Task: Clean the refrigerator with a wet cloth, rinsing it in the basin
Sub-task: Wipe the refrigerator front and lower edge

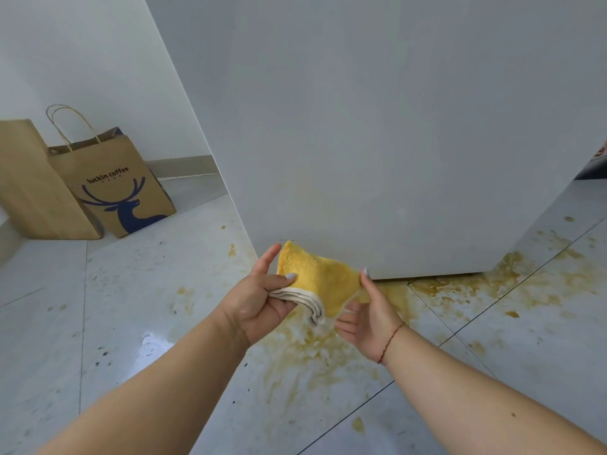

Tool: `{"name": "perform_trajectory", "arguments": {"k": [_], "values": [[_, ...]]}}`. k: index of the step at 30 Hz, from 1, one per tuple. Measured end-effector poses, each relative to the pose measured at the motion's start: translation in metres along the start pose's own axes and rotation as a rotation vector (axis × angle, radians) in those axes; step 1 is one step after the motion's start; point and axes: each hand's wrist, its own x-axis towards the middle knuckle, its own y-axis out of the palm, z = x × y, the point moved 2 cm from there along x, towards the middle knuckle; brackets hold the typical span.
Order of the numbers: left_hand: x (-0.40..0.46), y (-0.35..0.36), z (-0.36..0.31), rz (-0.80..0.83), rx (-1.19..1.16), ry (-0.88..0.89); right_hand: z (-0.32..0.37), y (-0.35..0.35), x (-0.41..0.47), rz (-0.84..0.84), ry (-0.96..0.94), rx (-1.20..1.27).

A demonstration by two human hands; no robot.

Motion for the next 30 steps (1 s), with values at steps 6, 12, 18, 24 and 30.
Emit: {"name": "perform_trajectory", "arguments": {"k": [6, 12, 18, 24, 30], "values": [[0.001, -0.025, 0.013, -0.076, 0.046, -0.079, 0.004, 0.008, 0.009, 0.109, -0.142, 0.155], [0.010, -0.058, 0.038, -0.361, 0.107, -0.225, -0.027, 0.012, 0.031, -0.010, -0.019, -0.109], [0.032, -0.072, 0.030, -0.379, -0.112, -0.303, -0.024, 0.022, 0.074, -0.050, -0.003, -0.092], [0.064, -0.087, 0.029, -0.415, -0.176, -0.337, -0.027, 0.030, 0.124, -0.116, 0.100, -0.159], [0.109, -0.107, 0.036, -0.467, -0.152, -0.302, -0.028, 0.034, 0.158, -0.175, 0.213, 0.037]]}}
